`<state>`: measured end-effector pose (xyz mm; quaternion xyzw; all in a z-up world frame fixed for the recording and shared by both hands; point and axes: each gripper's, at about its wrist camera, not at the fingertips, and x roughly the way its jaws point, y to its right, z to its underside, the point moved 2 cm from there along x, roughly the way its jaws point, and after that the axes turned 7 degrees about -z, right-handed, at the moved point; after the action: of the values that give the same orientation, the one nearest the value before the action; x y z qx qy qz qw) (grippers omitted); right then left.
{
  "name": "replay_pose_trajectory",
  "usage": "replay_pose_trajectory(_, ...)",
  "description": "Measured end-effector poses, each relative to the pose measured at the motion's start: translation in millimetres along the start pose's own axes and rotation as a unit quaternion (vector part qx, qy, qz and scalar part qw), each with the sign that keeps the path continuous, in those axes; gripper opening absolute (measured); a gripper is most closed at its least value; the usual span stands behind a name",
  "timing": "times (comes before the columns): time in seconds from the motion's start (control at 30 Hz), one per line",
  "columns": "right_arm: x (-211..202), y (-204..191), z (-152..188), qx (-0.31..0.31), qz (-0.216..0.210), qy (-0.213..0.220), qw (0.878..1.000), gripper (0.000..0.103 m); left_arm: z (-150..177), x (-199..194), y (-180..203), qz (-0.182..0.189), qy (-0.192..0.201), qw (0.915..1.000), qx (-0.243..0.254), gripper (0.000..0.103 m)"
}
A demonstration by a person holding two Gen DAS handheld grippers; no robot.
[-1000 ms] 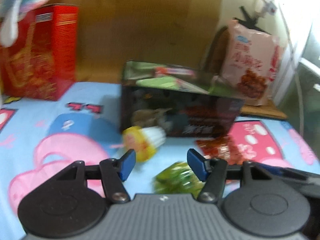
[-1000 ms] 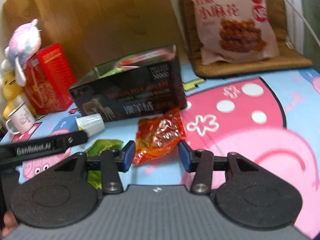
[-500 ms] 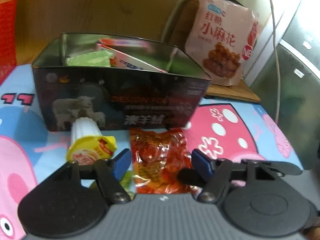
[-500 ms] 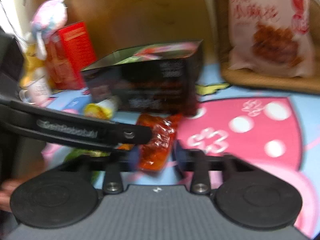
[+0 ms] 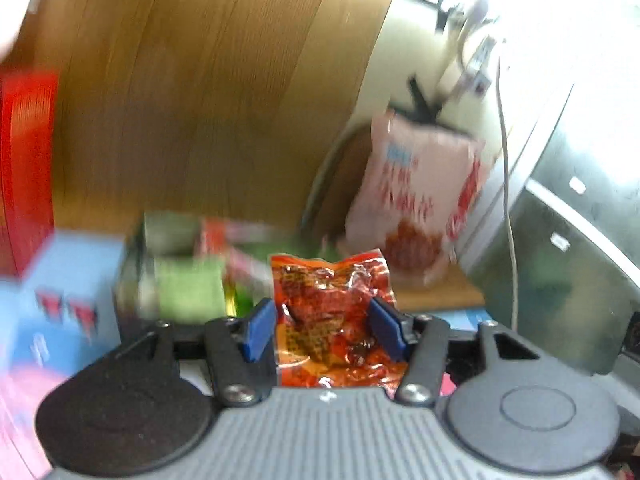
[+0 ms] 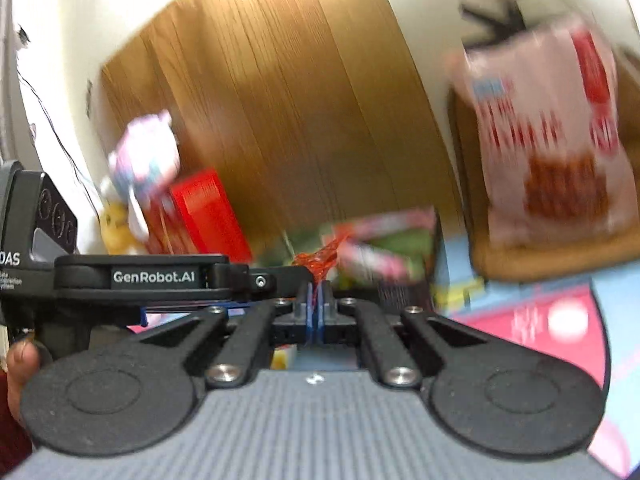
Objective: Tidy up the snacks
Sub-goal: 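Drop the orange snack bag into the tin box, then move the left gripper down to the green jelly bag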
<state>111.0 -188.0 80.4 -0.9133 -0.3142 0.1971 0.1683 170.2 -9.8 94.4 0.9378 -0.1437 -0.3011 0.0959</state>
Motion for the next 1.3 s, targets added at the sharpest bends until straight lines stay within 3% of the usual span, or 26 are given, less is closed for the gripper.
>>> replay_pose_trajectory(0.13,33,4,-29,-0.017,0.021,0.025,0.999,0.012,-30,28,-8,-0.032,0.029,0.9989,0.016,0.055)
replay_pose_trajectory(0.17,44,8,-31,-0.025,0.038,0.027,0.999,0.026,-32,38,-12,-0.047,0.025,0.9983,0.022,0.06)
replay_pose_trajectory(0.23,67,18,-29,-0.031,0.09,0.007,0.995,0.042,-32,52,-26,-0.081,-0.007,0.9967,0.002,0.058)
replay_pose_trajectory(0.27,68,24,-26,-0.018,0.109,0.003,0.994,0.042,-28,48,-37,-0.065,-0.013,0.9976,-0.02,0.057)
replay_pose_trajectory(0.3,61,29,-21,0.003,0.099,0.01,0.995,0.042,-24,41,-46,-0.048,-0.009,0.9983,-0.032,0.06)
replay_pose_trajectory(0.4,35,30,1,0.03,0.06,0.018,0.998,0.044,-2,15,-66,-0.056,-0.002,0.9976,-0.041,0.06)
replay_pose_trajectory(0.5,33,24,28,0.039,0.025,-0.021,0.999,0.044,20,-3,-83,-0.048,-0.013,0.9972,-0.057,0.068)
replay_pose_trajectory(0.63,61,8,54,0.022,0.004,-0.095,0.995,0.044,39,-3,-89,-0.048,-0.043,0.9949,-0.078,0.069)
replay_pose_trajectory(0.7,74,-8,60,0.003,-0.008,-0.112,0.994,0.046,47,5,-90,-0.053,-0.058,0.9933,-0.085,0.069)
replay_pose_trajectory(0.83,98,-23,62,-0.031,0.0,-0.128,0.991,0.049,57,22,-91,-0.062,-0.087,0.99,-0.092,0.069)
replay_pose_trajectory(1.03,115,-25,67,-0.03,0.008,-0.136,0.99,0.049,69,29,-88,-0.062,-0.103,0.9875,-0.102,0.066)
replay_pose_trajectory(1.3,86,-18,79,-0.015,0.024,-0.137,0.99,0.05,80,3,-79,-0.08,-0.086,0.9895,-0.084,0.066)
